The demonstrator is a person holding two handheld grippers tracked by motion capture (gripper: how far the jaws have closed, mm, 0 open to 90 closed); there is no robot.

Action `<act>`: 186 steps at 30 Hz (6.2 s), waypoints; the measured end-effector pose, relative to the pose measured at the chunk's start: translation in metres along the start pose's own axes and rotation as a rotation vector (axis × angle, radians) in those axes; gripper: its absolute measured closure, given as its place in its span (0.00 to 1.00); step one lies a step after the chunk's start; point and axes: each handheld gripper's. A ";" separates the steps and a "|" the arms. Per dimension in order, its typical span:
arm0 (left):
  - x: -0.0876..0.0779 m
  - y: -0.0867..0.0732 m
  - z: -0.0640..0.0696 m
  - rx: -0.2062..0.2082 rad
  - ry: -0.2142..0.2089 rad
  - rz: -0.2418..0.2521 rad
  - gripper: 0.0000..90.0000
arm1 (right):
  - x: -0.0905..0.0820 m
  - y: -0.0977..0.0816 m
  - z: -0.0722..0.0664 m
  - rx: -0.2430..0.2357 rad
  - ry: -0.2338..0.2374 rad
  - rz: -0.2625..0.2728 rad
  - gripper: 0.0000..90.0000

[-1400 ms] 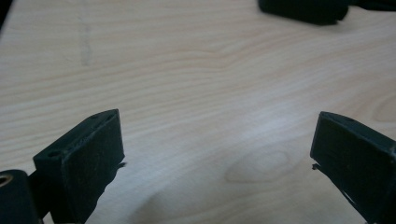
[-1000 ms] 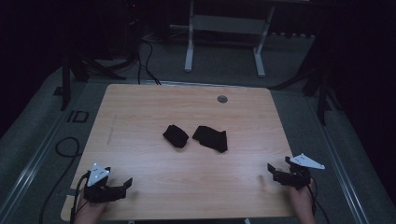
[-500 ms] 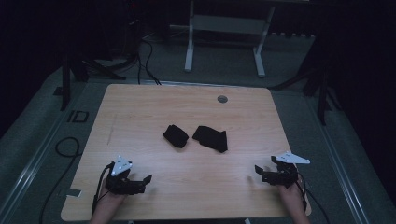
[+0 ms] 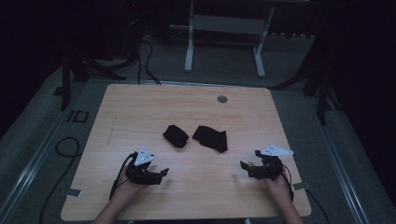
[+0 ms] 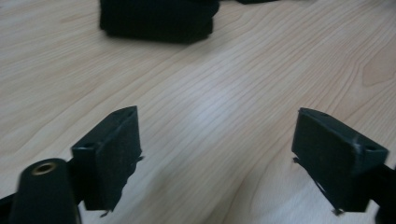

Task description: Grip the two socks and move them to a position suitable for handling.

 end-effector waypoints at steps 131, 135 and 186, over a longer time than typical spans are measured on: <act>-0.015 0.113 0.025 -0.216 -0.266 0.011 0.94 | 0.020 0.014 -0.036 -0.162 -0.023 -0.052 1.00; -0.010 0.085 0.022 -0.249 -0.265 -0.034 0.94 | 0.013 0.007 -0.043 -0.181 0.011 -0.089 1.00; 0.020 0.006 0.036 -0.012 -0.160 -0.167 1.00 | 0.034 0.006 -0.045 -0.210 0.111 -0.198 1.00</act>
Point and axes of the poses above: each handheld gripper's, and its own axes: x roughly forward along the jaws, y roughly out of its top, z roughly to its right, and after that the axes turned 4 degrees about y, right-handed
